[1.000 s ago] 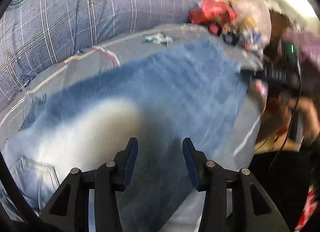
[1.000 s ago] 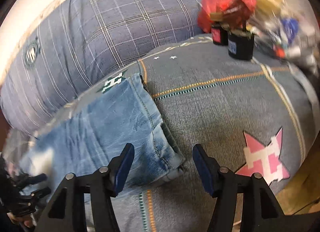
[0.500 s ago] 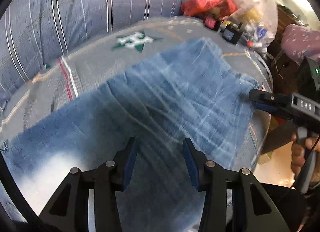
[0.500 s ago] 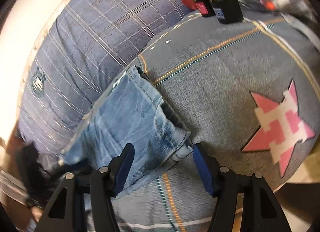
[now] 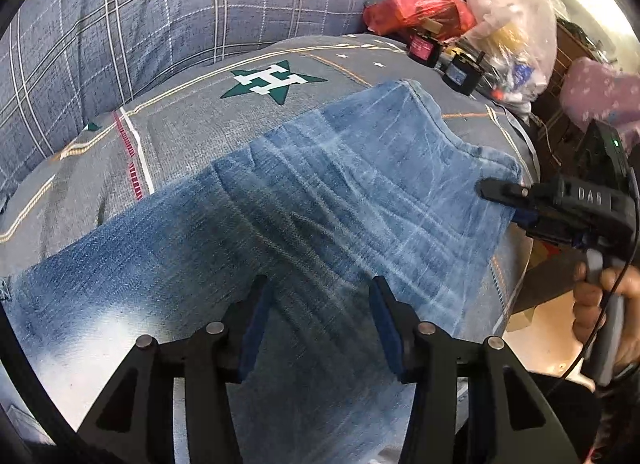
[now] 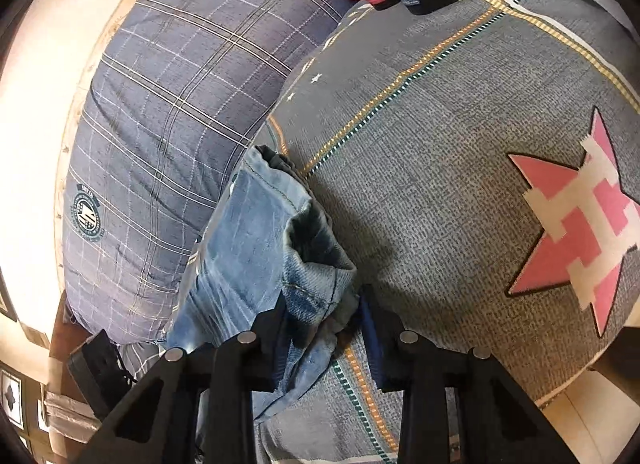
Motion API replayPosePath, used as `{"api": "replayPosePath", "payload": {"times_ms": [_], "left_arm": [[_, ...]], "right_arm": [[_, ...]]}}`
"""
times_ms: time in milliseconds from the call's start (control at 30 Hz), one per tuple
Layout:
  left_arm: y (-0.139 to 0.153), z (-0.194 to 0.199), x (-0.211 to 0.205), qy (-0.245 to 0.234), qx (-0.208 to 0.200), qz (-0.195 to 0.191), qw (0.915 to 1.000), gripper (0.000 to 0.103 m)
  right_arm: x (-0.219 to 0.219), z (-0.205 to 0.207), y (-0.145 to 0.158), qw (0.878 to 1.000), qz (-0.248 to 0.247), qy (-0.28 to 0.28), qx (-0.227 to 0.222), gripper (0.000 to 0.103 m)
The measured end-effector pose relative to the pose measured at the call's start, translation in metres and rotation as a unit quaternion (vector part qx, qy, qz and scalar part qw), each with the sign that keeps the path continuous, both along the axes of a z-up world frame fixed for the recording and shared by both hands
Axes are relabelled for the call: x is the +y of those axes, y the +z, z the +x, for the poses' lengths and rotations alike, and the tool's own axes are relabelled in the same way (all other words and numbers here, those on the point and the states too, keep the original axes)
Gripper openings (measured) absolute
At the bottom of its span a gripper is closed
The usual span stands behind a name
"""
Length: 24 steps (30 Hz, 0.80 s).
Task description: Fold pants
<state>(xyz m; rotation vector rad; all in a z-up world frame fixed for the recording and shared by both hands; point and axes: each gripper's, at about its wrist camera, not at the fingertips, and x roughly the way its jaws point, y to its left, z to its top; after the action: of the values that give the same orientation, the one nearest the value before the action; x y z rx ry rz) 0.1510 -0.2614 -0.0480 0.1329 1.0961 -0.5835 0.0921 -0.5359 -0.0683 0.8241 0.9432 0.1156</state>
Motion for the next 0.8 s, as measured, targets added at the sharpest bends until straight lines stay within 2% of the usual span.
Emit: {"api": "replayPosePath", "payload": {"times_ms": [67,133,233,300,367,433,467,567,733,800], "left_arm": [[0.004,0.006,0.003,0.006,0.024,-0.026,0.9994,0.051],[0.012,0.014,0.008,0.017,0.041,-0.058,0.9973,0.051],[0.030,0.031,0.021,0.044,0.063,-0.119,0.9899,0.052],[0.041,0.039,0.024,0.051,0.072,-0.144,0.9857,0.052],[0.052,0.044,0.021,0.047,0.068,-0.150,0.9852,0.054],[0.058,0.047,0.016,0.039,0.070,-0.158,0.9842,0.065],[0.060,0.050,0.011,0.034,0.077,-0.164,0.9829,0.066],[0.061,0.054,0.001,0.031,0.088,-0.169,0.9812,0.066],[0.046,0.063,-0.012,0.042,0.108,-0.143,0.9830,0.066],[0.043,0.063,-0.006,0.058,0.096,-0.135,0.9845,0.061]], "right_arm": [[0.009,0.002,0.007,0.999,-0.034,0.023,-0.013,0.025],[0.030,0.004,0.022,0.994,-0.081,0.064,-0.038,0.023],[0.067,0.003,0.044,0.978,-0.144,0.126,-0.078,0.023],[0.088,0.001,0.052,0.968,-0.173,0.156,-0.096,0.023],[0.105,-0.001,0.058,0.955,-0.205,0.183,-0.111,0.023],[0.115,-0.003,0.062,0.946,-0.220,0.203,-0.123,0.023],[0.122,-0.003,0.062,0.941,-0.229,0.217,-0.125,0.023],[0.145,-0.004,0.062,0.920,-0.268,0.256,-0.123,0.023],[0.177,-0.007,0.059,0.894,-0.309,0.300,-0.124,0.023],[0.188,-0.010,0.060,0.882,-0.325,0.317,-0.129,0.023]]}}
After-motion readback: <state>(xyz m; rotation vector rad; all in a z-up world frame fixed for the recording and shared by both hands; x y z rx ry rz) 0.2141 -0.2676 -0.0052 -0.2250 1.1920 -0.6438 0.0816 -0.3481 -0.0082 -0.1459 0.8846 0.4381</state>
